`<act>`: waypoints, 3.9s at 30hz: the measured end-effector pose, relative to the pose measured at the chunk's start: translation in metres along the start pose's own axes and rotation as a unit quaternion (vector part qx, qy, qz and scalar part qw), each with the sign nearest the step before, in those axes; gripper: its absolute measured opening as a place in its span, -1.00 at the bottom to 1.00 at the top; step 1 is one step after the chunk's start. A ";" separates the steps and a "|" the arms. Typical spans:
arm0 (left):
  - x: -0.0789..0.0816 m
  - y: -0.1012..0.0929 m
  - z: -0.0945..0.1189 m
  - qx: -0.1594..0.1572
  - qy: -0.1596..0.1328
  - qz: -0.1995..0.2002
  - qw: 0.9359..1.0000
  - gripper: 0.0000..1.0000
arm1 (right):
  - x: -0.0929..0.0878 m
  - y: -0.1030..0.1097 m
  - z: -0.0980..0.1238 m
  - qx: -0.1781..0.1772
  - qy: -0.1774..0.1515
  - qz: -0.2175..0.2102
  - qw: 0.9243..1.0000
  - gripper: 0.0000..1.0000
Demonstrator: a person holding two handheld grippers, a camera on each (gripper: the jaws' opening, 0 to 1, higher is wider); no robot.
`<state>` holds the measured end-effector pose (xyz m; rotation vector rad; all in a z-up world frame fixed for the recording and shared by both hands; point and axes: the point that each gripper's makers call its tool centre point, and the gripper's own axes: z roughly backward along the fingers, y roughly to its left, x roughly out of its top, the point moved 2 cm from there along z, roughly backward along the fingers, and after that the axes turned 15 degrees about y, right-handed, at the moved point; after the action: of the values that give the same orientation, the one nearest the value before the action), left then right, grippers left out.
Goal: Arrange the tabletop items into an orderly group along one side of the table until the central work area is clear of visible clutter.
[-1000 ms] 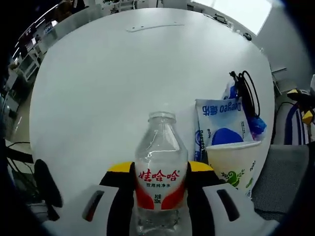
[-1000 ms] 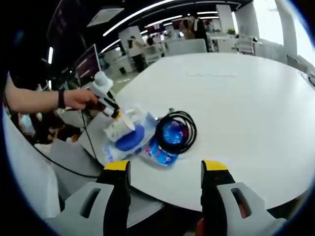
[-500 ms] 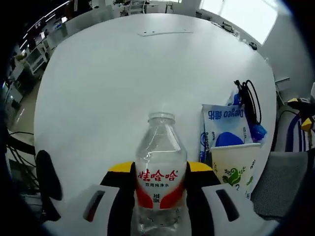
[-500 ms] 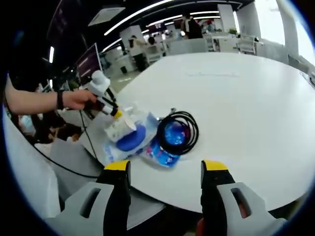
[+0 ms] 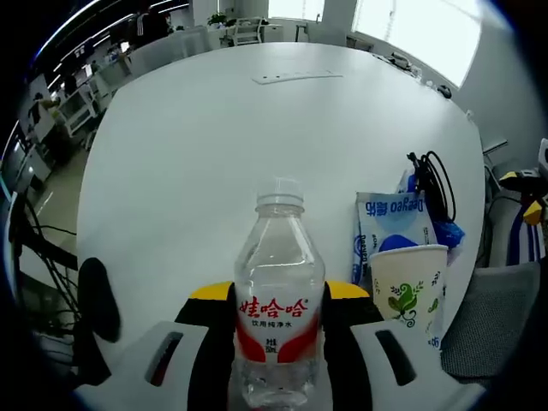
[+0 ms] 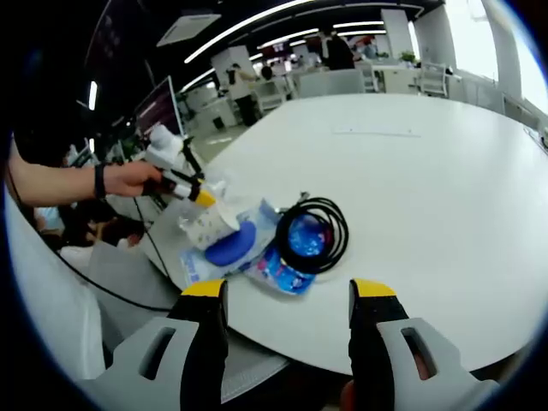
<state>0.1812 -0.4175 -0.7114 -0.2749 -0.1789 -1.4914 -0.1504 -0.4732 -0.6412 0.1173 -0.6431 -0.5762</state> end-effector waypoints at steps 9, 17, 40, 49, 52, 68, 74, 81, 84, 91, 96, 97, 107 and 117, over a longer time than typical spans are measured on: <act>-0.005 0.002 0.010 0.011 -0.021 0.013 1.000 -0.23 | 0.000 0.002 -0.002 0.004 -0.002 0.001 1.000 0.09; -0.011 0.004 0.021 0.021 -0.043 0.026 0.999 -0.23 | 0.002 0.003 -0.003 0.007 -0.003 0.006 1.000 0.09; -0.047 -0.003 0.057 0.071 -0.085 0.056 0.992 -0.23 | 0.001 0.013 -0.008 0.021 -0.002 0.015 1.000 0.09; -0.067 -0.006 0.068 0.084 -0.091 0.067 0.990 -0.24 | 0.000 0.016 -0.010 0.026 0.003 0.021 0.999 0.08; -0.073 -0.006 0.069 0.084 -0.094 0.075 0.989 -0.24 | 0.000 0.017 -0.011 0.027 0.003 0.022 0.999 0.08; -0.108 -0.007 0.069 0.096 -0.098 0.124 0.983 -0.24 | -0.006 0.015 -0.012 0.028 0.011 0.022 0.999 0.08; -0.107 -0.005 0.068 0.099 -0.104 0.133 0.981 -0.24 | -0.005 0.016 -0.013 0.029 0.011 0.024 0.999 0.08; -0.108 -0.006 0.069 0.099 -0.109 0.136 0.980 -0.24 | -0.004 0.017 -0.012 0.028 0.010 0.024 0.999 0.08; -0.107 -0.006 0.069 0.100 -0.109 0.138 0.979 -0.24 | -0.005 0.016 -0.012 0.028 0.010 0.023 0.999 0.08; -0.104 -0.006 0.069 0.100 -0.111 0.138 0.979 -0.24 | -0.007 0.017 -0.011 0.026 0.010 0.022 0.999 0.08; -0.103 -0.005 0.069 0.103 -0.112 0.141 0.978 -0.24 | -0.008 0.017 -0.011 0.025 0.011 0.020 0.999 0.08; -0.102 -0.004 0.069 0.103 -0.113 0.143 0.978 -0.24 | -0.008 0.017 -0.011 0.025 0.011 0.019 0.999 0.08; -0.083 0.004 0.064 0.111 -0.128 0.152 0.974 -0.24 | -0.007 0.019 -0.010 0.023 0.011 0.020 0.999 0.08; -0.040 0.023 0.054 0.118 -0.145 0.167 0.968 -0.24 | -0.008 0.018 -0.008 0.018 0.012 0.017 1.000 0.08</act>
<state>0.2040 -0.3622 -0.6730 -0.3134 -0.5174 -1.0786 -0.1424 -0.4544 -0.6470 0.1461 -0.6301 -0.5294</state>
